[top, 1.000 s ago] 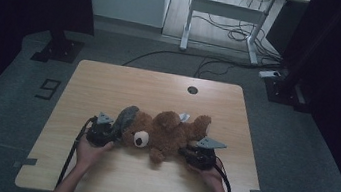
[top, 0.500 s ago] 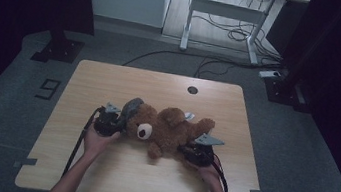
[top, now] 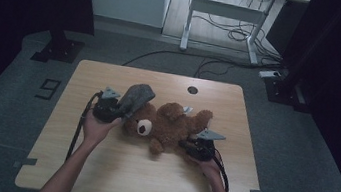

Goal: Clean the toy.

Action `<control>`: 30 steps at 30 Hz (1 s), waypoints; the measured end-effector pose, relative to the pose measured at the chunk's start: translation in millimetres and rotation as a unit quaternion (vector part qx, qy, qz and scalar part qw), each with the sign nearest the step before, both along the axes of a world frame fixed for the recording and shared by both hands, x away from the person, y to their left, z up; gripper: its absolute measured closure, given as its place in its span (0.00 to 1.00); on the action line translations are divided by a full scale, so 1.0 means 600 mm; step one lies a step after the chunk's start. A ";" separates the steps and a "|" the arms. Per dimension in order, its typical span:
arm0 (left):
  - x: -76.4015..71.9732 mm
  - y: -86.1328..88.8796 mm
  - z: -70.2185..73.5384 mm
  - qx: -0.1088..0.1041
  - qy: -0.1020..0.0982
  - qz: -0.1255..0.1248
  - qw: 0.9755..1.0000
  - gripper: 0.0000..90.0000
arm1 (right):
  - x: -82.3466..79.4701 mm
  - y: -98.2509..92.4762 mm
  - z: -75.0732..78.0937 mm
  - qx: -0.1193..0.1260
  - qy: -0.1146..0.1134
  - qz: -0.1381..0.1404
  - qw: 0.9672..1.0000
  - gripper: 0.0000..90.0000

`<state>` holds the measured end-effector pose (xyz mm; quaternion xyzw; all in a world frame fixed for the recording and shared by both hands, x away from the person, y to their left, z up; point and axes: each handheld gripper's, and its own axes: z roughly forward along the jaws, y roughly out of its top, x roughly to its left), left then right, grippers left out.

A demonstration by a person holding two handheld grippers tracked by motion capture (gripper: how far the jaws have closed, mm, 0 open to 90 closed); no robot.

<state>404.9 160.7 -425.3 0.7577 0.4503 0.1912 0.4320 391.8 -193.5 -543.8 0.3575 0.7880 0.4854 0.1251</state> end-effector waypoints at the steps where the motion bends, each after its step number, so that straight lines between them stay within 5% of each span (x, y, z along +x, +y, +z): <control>1: 0.007 -0.015 0.013 -0.001 -0.005 -0.007 1.000 0.85 | 0.000 0.000 0.000 0.001 0.000 0.000 1.000 0.74; 4: 0.027 -0.050 0.022 0.013 -0.002 -0.017 1.000 0.85 | 0.000 -0.001 0.000 0.003 0.003 0.000 1.000 0.74; 11: 0.065 -0.094 -0.032 0.041 0.058 -0.027 0.997 0.85 | -0.002 -0.001 0.001 -0.002 0.000 0.000 1.000 0.74; 20: 0.043 -0.084 -0.050 0.042 0.061 -0.036 0.997 0.86 | -0.005 0.001 0.002 -0.010 -0.003 -0.001 1.000 0.73; 30: -0.002 -0.073 -0.065 0.028 0.042 -0.047 0.998 0.87 | -0.018 -0.019 0.015 -0.016 0.008 -0.014 1.000 0.44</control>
